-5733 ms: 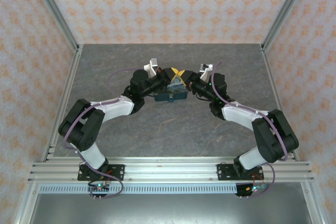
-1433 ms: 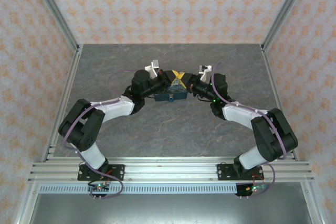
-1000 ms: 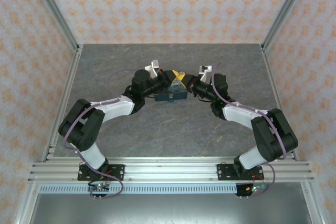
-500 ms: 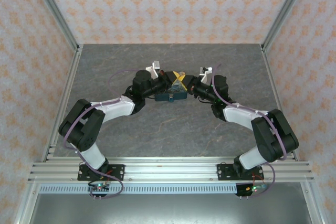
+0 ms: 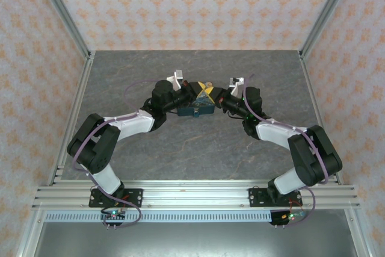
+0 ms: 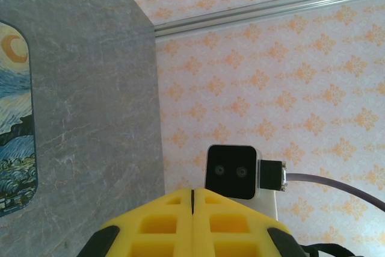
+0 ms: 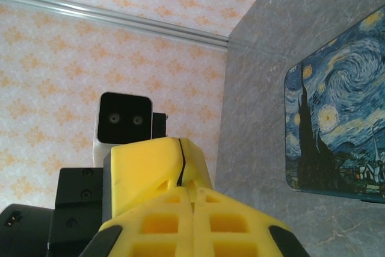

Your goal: Unlock a padlock with a key

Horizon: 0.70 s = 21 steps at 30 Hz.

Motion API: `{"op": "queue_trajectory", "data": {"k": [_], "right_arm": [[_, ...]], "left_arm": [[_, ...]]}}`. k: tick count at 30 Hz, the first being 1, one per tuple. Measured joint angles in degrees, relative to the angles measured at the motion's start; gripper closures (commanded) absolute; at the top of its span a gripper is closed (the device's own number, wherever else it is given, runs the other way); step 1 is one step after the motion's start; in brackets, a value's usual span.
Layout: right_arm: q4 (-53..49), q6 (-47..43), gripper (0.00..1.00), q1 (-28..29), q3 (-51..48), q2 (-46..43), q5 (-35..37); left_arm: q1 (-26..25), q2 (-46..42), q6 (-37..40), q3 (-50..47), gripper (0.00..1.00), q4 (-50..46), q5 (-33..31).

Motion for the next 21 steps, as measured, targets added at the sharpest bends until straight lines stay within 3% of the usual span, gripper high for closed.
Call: {"op": "queue_trajectory", "data": {"k": [7, 8, 12, 13, 16, 21], "right_arm": [[0.2, 0.0, 1.00, -0.1, -0.7, -0.3, 0.2], [0.2, 0.0, 1.00, -0.1, -0.9, -0.4, 0.3], [0.2, -0.4, 1.00, -0.2, -1.6, -0.6, 0.7], [0.0, -0.4, 1.00, -0.4, -1.8, -0.6, 0.7], [-0.2, -0.5, 1.00, -0.9, -1.9, -0.6, 0.9], [-1.0, -1.3, 1.00, -1.2, -1.9, -0.6, 0.9]], "left_arm": [[0.0, 0.0, 0.0, 0.0, 1.00, -0.4, 0.0], [0.0, 0.0, 0.0, 0.0, 0.91, -0.6, 0.0], [-0.3, -0.9, 1.3, -0.2, 0.40, -2.2, -0.9], [-0.3, -1.8, 1.5, -0.6, 0.33, -2.8, -1.3], [0.1, -5.9, 2.9, -2.7, 0.23, -5.2, -2.6], [0.4, -12.2, 7.6, -3.7, 0.19, -13.2, -4.3]]}}
